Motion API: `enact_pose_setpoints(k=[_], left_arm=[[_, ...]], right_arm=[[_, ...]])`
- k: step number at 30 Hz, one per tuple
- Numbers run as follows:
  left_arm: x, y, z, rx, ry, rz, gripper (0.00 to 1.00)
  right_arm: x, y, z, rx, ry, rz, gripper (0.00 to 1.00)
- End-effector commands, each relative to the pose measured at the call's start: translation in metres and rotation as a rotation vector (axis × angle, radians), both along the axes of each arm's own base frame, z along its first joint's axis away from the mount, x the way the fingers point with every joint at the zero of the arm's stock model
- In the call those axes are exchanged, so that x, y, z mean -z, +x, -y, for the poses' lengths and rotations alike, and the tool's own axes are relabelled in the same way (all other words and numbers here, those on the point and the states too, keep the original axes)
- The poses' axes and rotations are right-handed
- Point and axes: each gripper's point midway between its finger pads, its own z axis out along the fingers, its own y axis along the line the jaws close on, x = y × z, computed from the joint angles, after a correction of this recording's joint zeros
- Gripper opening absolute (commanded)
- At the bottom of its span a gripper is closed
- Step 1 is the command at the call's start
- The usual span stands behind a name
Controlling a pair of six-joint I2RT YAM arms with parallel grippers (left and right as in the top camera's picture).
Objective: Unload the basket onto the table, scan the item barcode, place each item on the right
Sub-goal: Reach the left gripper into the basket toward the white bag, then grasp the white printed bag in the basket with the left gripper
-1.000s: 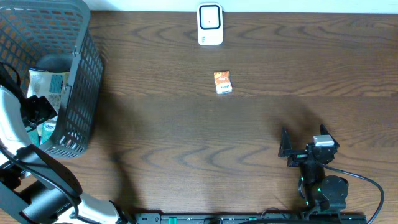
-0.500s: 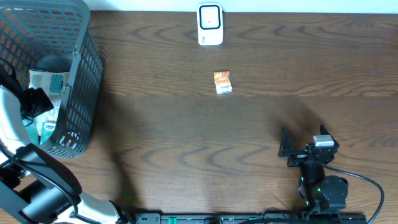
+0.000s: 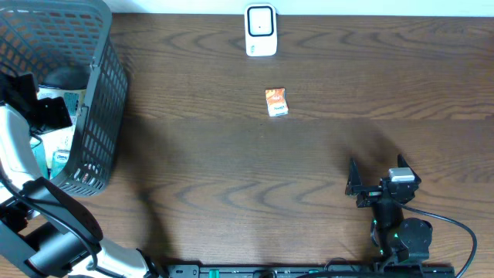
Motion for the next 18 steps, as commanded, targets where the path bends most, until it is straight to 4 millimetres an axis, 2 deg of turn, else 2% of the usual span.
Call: enact_pose_setpoints(k=[1,6,12,14,18], left_arm=[[0.011,0.001,0.009,0.081,-0.007,-0.038,0.91],[0.012,0.003,0.015,0.199,0.028,-0.065,0.91],[0.007,0.012,0.009,0.201,0.060,-0.028,0.91],[0.008,0.012,0.009,0.201,0.059,-0.029,0.82],[0.008,0.011,0.009,0.200,0.056,-0.031,0.83]], right_arm=[[0.000,0.000,0.001,0.005,0.000,0.000,0.99],[0.001,0.000,0.001,0.005,0.000,-0.001,0.99],[0.001,0.000,0.001,0.005,0.000,-0.001,0.99],[0.000,0.000,0.001,0.004,0.000,0.000,0.99],[0.001,0.000,0.001,0.005,0.000,-0.001,0.99]])
